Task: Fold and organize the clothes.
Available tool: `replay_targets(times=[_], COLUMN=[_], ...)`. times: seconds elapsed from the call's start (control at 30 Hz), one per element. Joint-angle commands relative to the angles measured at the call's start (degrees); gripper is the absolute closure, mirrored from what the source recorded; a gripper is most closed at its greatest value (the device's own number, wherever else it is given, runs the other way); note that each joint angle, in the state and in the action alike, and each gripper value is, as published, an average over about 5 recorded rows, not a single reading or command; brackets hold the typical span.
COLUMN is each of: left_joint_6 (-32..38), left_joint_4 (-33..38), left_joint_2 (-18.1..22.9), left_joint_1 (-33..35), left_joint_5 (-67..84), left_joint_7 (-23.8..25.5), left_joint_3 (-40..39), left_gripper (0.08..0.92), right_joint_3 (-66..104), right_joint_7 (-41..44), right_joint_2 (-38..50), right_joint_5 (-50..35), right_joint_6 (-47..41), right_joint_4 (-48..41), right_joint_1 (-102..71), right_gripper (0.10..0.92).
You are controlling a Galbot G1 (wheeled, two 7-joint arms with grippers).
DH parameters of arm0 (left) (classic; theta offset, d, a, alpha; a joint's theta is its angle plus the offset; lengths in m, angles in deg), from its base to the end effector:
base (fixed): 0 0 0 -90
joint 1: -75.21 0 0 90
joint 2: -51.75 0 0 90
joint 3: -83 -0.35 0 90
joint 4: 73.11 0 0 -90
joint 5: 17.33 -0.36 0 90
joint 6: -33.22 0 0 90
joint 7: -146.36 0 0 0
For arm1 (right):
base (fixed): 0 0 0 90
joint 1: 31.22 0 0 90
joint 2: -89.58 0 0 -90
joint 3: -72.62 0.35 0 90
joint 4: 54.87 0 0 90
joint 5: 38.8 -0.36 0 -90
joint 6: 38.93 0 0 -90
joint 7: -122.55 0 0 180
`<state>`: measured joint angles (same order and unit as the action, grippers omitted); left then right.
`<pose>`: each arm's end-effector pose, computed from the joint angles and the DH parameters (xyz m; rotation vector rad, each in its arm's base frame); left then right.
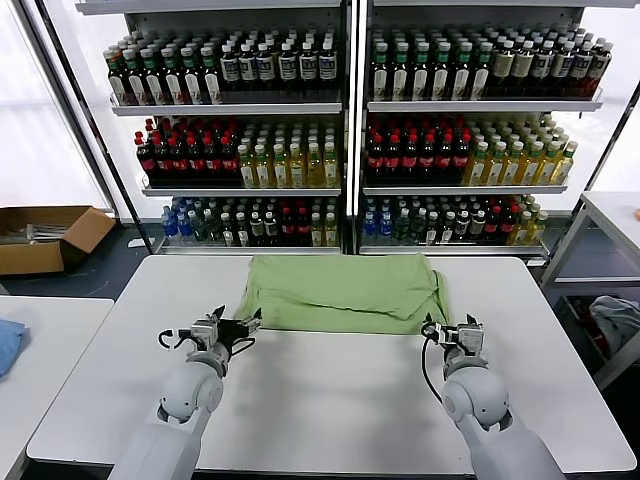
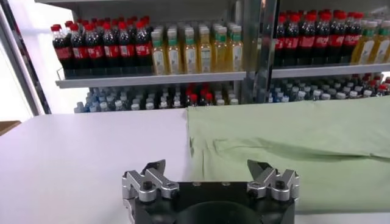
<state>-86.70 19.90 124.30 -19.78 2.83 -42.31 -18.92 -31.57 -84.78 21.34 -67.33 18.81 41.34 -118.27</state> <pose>0.3798 0.0285 -0.3062 -0.0998 -2.6914 -0.0658 0.3630 -0.0338 -0.3031 -0.2232 -2.6212 0.1064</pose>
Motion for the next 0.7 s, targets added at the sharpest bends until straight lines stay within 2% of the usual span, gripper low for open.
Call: replay_targets(times=[0.03,0.47,0.7], left_joint_6=[-0.3,-2.37,-1.99], left_joint_4=[-4.23,-3.7,-0.43], left_joint_2=[-0.23,0.02,-0.19], left_joint_1=[-1.13,1.06,4.57], left_joint_5=[-0.09,-0.3,-0.66], left_joint_7=[0.11,0.87,1.02], left_joint_3=[-0.43,-0.41,0.25], left_gripper=[0.249,0.621,0.829], right_joint_3=[-0.07,-0.44,0.26], right_joint_7=[1.0,1.57,1.73], right_joint_2=[-0.48,-1.03,-1.32], right_joint_5=[0.37,0.76,0.41], right_joint_6=[0.1,-0.32,0.17], right_joint_4=[-3.62,-2.27,0.27], right_joint_1=[0.24,-1.04,-3.47], right_gripper=[0.32,0.693,0.876])
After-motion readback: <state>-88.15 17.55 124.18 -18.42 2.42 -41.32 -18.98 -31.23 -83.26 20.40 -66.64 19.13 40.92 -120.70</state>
